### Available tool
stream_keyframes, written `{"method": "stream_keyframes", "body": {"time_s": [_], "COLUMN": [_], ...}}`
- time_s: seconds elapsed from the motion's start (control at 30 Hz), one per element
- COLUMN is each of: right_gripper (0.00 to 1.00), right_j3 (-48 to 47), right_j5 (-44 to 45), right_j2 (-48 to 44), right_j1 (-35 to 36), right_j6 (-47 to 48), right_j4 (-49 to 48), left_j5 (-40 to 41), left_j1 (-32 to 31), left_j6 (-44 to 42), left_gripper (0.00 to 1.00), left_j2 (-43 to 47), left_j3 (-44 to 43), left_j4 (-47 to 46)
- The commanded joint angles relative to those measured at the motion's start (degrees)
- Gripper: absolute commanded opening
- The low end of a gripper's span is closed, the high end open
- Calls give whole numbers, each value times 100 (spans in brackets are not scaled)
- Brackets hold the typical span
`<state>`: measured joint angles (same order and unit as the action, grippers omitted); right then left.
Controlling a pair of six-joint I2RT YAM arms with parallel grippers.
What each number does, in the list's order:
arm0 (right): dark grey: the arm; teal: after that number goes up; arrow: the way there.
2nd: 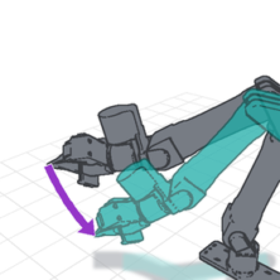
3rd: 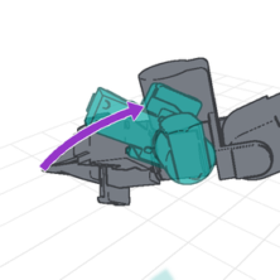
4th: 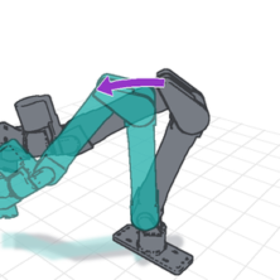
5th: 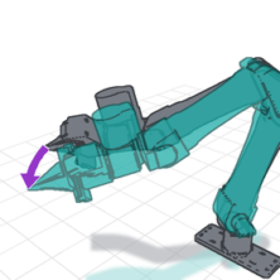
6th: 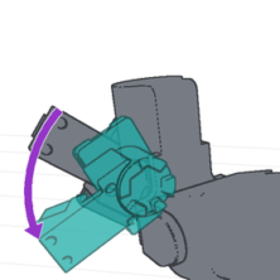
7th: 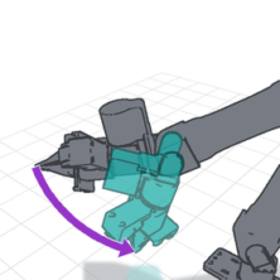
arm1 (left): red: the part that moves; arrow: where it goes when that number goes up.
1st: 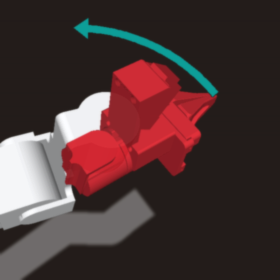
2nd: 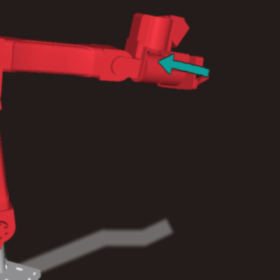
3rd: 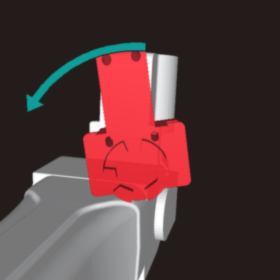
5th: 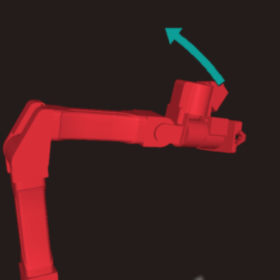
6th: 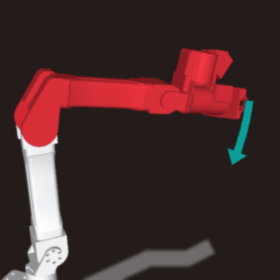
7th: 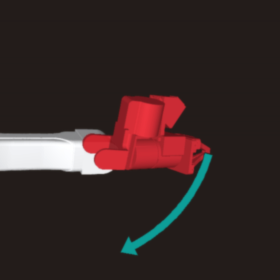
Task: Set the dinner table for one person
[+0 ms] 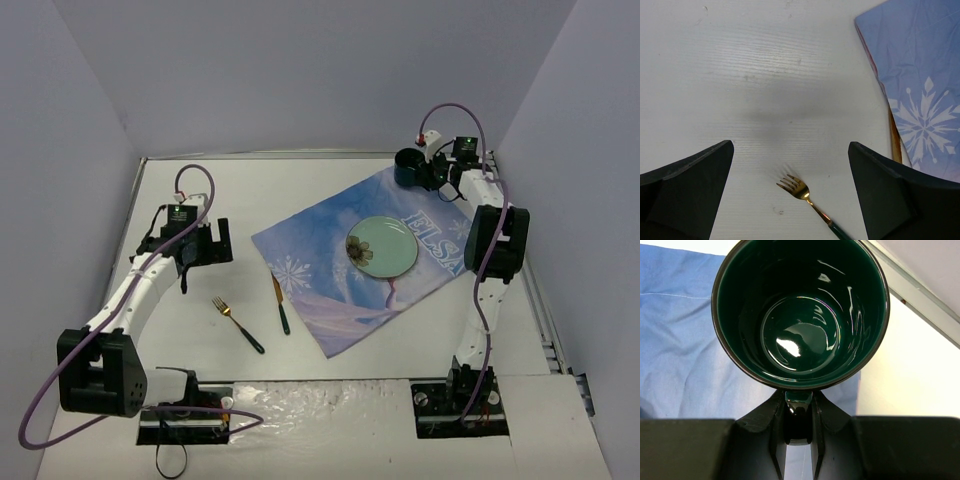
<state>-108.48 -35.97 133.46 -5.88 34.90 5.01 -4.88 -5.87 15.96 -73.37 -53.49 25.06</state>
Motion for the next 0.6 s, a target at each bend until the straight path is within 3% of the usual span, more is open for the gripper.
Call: {"method": "stream_keyframes", "body": {"time_s": [0.0, 0.57], "right_gripper": [0, 0], "right_j3": [-441, -441], "right_j5": [-342, -36], "right_j2": [-58, 237], "right_j1": [50, 34], "right_j6": [130, 263], "right_j4": [-527, -527], "left_j5": [66, 133], "left_j1": [35, 42], "left_j6": [-142, -190], "left_gripper": [97, 97], "left_j2": [-25, -90], "left_j3": [-142, -144], "left_j4": [-300, -256]}}
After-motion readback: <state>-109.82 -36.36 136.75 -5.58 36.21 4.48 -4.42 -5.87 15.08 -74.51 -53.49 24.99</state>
